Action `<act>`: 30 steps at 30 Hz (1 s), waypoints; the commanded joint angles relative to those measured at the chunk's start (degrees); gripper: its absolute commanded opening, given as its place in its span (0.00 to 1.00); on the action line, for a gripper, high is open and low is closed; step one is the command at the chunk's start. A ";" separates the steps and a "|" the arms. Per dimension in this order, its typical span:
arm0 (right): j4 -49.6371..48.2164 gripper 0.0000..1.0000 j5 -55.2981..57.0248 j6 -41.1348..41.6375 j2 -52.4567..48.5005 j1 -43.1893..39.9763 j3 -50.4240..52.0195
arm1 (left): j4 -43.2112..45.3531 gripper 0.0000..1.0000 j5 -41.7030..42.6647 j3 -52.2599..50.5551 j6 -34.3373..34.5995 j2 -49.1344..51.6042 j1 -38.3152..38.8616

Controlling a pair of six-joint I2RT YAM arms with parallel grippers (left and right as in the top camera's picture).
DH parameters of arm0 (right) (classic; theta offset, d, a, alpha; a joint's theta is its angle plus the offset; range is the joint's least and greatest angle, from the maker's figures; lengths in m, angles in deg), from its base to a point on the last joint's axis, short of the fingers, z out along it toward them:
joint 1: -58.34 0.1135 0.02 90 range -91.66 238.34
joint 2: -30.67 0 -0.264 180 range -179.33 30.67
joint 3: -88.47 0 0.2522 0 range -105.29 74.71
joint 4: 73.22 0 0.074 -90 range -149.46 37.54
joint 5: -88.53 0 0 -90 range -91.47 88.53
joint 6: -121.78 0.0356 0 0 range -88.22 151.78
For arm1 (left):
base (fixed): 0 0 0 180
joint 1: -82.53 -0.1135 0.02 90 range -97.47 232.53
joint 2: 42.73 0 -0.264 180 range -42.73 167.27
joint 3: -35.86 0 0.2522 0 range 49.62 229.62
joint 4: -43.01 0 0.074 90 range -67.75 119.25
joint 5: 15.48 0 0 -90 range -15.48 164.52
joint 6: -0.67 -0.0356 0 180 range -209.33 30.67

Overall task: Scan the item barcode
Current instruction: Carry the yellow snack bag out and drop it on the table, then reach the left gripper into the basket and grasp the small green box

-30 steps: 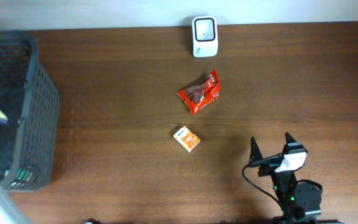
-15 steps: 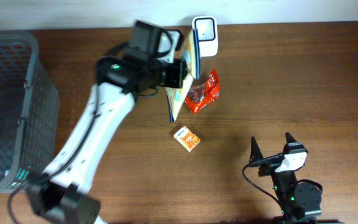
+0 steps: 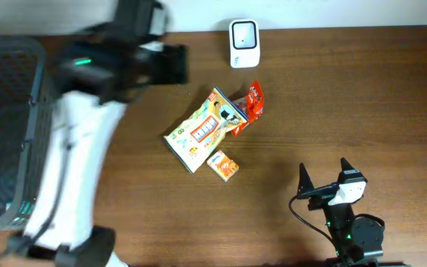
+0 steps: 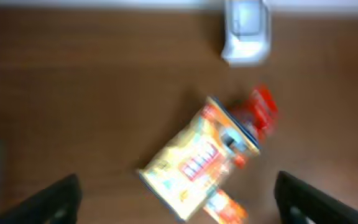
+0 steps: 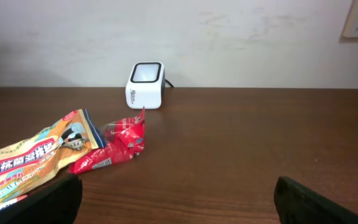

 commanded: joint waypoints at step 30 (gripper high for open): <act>0.11 0.98 0.28 0.26 0.22 0.26 0.46 | 3.98 0.99 -16.81 -40.59 38.10 11.39 -59.87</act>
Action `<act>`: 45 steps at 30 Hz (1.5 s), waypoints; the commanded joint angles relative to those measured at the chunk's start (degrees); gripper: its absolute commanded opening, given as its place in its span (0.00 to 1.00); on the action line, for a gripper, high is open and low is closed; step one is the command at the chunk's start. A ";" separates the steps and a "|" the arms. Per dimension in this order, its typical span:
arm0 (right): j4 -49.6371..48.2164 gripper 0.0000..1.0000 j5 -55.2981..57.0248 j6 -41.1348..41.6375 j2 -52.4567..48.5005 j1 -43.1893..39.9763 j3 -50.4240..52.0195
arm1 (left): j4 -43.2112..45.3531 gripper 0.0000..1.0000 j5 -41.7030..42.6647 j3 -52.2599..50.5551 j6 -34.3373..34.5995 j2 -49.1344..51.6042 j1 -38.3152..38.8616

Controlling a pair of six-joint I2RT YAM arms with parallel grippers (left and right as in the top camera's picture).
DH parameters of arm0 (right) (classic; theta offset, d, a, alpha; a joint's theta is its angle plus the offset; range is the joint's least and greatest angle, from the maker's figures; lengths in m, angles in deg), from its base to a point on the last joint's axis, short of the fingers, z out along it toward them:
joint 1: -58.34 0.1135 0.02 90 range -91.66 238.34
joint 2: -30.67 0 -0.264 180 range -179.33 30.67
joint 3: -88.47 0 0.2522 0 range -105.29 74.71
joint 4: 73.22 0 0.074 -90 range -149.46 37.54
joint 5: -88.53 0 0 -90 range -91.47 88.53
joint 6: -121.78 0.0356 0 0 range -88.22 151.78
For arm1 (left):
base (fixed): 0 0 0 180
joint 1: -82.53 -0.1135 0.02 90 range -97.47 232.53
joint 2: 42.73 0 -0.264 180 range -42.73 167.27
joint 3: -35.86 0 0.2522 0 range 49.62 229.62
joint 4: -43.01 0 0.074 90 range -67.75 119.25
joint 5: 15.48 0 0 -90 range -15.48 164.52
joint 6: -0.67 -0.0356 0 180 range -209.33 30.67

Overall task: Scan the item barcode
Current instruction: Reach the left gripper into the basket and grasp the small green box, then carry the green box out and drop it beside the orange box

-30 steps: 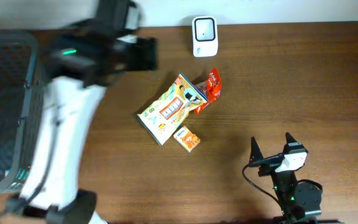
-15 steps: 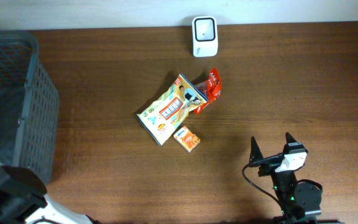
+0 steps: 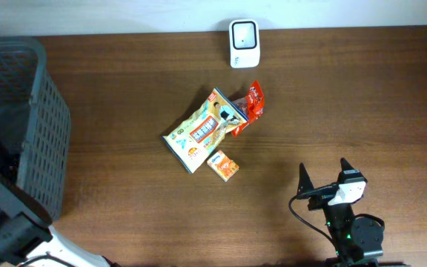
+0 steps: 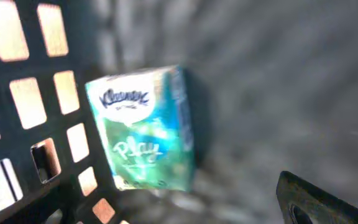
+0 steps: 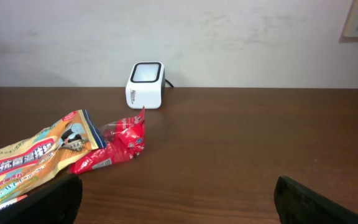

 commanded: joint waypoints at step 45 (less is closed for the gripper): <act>0.11 0.98 0.31 0.24 0.22 0.26 0.46 | 6.19 0.07 16.22 21.92 -23.74 5.25 77.13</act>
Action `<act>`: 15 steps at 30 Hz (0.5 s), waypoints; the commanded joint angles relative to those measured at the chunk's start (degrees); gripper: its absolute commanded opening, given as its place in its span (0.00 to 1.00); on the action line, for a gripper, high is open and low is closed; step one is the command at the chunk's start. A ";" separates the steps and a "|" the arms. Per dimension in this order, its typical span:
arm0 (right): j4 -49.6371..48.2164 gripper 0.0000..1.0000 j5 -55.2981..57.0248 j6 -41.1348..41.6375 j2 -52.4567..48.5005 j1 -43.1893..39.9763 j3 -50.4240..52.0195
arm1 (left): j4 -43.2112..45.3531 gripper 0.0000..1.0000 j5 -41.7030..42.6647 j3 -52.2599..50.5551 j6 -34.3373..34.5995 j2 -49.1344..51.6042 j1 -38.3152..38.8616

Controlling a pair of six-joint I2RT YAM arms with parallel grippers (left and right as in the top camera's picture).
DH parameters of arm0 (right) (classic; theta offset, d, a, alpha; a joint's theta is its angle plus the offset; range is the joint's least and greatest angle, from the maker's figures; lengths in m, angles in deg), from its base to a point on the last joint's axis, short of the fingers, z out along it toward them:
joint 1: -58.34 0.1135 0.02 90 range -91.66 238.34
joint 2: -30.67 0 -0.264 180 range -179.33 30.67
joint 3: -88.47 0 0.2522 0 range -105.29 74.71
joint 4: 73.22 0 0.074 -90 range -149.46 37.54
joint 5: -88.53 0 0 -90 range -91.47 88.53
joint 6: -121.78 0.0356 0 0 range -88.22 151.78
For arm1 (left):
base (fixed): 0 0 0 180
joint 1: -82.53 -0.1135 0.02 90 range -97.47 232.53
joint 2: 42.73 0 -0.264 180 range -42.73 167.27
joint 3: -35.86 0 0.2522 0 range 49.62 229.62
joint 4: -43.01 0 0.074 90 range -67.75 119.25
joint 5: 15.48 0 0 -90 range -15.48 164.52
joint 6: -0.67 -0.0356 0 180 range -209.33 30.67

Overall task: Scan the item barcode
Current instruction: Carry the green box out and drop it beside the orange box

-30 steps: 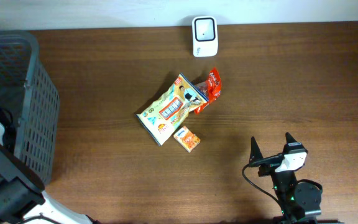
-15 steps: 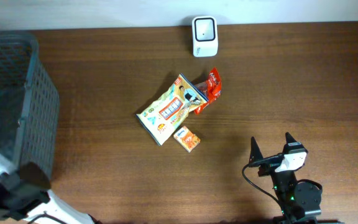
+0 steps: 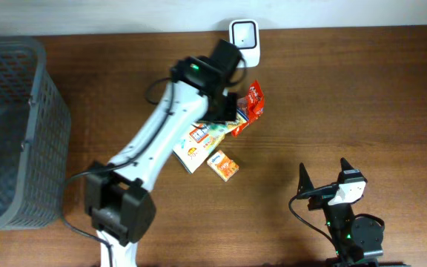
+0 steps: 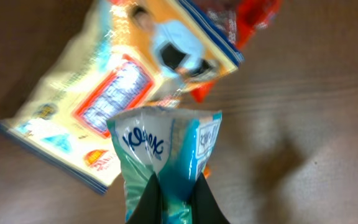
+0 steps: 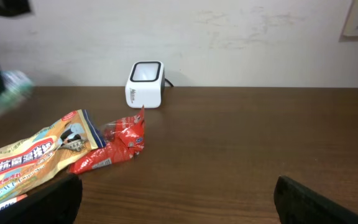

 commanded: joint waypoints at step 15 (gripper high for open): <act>0.11 0.98 0.33 0.26 0.39 0.26 0.46 | -24.98 0.99 -20.22 38.32 -0.48 4.52 -7.34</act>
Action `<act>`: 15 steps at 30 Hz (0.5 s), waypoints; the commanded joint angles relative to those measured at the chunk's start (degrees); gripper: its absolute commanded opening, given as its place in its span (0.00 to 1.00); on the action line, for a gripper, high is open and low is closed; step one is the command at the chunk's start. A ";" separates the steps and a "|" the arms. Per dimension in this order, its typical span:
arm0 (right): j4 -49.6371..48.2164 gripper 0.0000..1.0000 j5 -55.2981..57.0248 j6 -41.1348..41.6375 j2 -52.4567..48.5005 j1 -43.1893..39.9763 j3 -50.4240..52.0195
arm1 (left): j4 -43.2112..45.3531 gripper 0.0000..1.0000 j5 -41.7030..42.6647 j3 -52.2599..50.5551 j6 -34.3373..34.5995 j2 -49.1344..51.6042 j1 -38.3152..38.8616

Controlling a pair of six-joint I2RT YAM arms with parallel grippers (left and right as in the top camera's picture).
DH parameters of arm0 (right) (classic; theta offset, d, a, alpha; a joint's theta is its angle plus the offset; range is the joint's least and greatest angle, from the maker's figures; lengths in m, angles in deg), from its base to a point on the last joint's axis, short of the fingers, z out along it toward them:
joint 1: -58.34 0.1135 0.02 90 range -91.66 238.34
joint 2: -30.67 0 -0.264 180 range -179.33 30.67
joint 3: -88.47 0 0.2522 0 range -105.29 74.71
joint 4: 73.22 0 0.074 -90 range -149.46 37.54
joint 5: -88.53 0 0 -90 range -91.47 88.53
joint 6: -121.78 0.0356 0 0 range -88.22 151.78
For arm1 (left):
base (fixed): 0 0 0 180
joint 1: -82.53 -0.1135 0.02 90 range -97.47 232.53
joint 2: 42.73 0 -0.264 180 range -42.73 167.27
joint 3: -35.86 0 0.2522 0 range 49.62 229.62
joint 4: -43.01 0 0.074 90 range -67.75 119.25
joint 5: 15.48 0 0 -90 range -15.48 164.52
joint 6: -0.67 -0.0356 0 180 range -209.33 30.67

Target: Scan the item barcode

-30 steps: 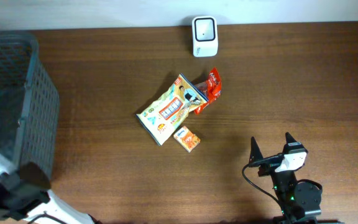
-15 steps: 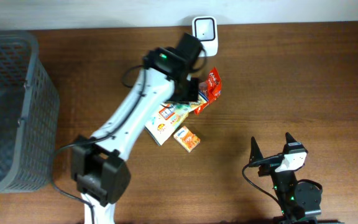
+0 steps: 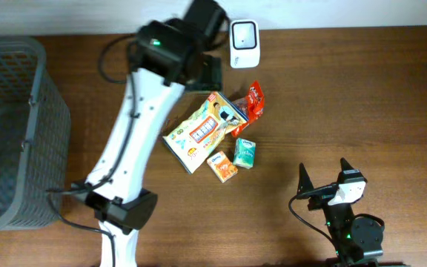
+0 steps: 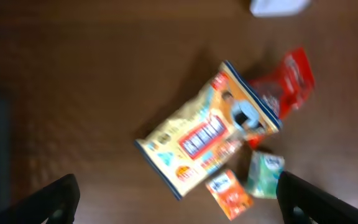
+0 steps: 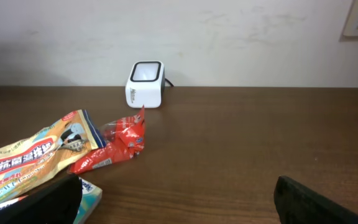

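Observation:
A teal tissue pack (image 3: 245, 153) lies on the table beside a small orange box (image 3: 223, 165); it also shows in the left wrist view (image 4: 265, 175) and the right wrist view (image 5: 82, 191). The white scanner (image 3: 243, 33) stands at the far edge, its window facing up. My left gripper (image 3: 207, 73) hangs high over the table to the left of the scanner, open and holding nothing (image 4: 179, 199). My right gripper (image 3: 325, 175) rests near the front edge, open, with nothing between its fingers (image 5: 179, 199).
A yellow snack bag (image 3: 202, 130) and a red packet (image 3: 252, 100) lie between the scanner and the tissue pack. A dark mesh basket (image 3: 6, 133) fills the left side. Bare brown wood stretches across the right half of the table (image 3: 362, 96).
My left gripper was shut on the tissue pack above the snack bag. Now it is open and higher, toward the far left, and the pack lies on the table beside the orange box.
My left gripper was open high above the three items on the table. Then it was down in the basket, facing the tissue pack. Later it held that pack over the snack bag. Now the pack rests on the table. The right arm has stayed still throughout.

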 commanded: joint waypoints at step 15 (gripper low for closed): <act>0.11 0.99 0.31 0.22 0.39 0.26 0.46 | 5.64 0.99 10.56 -14.73 3.54 1.09 -10.03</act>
